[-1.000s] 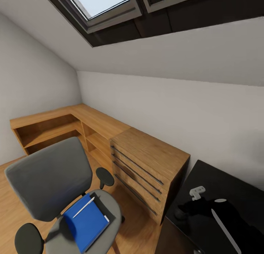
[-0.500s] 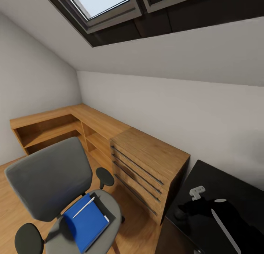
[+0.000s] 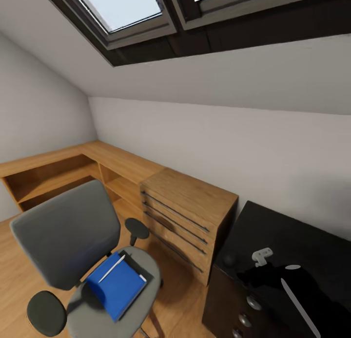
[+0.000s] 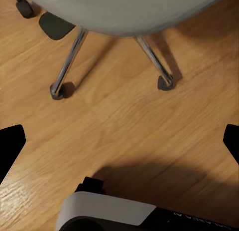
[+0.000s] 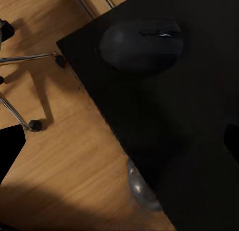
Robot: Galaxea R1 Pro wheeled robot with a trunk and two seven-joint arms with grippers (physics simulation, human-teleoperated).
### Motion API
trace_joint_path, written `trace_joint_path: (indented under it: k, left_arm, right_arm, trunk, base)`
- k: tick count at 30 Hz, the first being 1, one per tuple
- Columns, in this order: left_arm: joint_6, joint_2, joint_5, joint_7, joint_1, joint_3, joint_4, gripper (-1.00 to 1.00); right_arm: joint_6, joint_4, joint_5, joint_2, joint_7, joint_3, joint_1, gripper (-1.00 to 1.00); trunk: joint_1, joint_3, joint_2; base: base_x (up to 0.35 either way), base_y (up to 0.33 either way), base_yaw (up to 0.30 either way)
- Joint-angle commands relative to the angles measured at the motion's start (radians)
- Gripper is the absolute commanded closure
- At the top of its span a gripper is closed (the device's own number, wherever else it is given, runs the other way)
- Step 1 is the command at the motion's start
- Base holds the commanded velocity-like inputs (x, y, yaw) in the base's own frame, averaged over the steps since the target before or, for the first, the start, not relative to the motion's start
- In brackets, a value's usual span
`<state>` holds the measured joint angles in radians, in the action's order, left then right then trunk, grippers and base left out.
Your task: In the bedroom, organize the workspace by keeping the computer under the desk, ensuring the monitor is on the desk, placing the keyboard on the desk next to the monitor, placing the mouse on the desk next to the keyboard, moving the folder from the swivel chair onto the desk next to the mouse, stacking the notebook on top of the folder with the pen on top of the notebook, and positioning the swivel chair next to the desk.
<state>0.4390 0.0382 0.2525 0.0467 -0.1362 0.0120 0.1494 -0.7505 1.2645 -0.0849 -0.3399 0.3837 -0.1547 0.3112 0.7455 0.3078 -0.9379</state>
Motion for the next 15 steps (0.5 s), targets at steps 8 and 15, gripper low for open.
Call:
trace_joint_path:
  k: [8, 15]
  left_arm:
    - [0.003, 0.000, 0.001, 0.004, 0.000, 0.002, -0.001, -1.00]
    - [0.003, 0.000, 0.001, 0.004, 0.000, 0.002, 0.000, -1.00]
  right_arm:
    - [-0.004, -0.001, -0.008, -0.001, -0.004, -0.002, 0.002, -1.00]
    - [-0.001, -0.004, -0.006, 0.001, -0.005, -0.002, 0.002, -1.00]
  trunk:
    - [0.000, -0.006, -0.001]
    - [0.000, -0.011, -0.001]
  base:
    - [-0.268, 0.239, -0.252]
    - [-0.220, 0.275, -0.254]
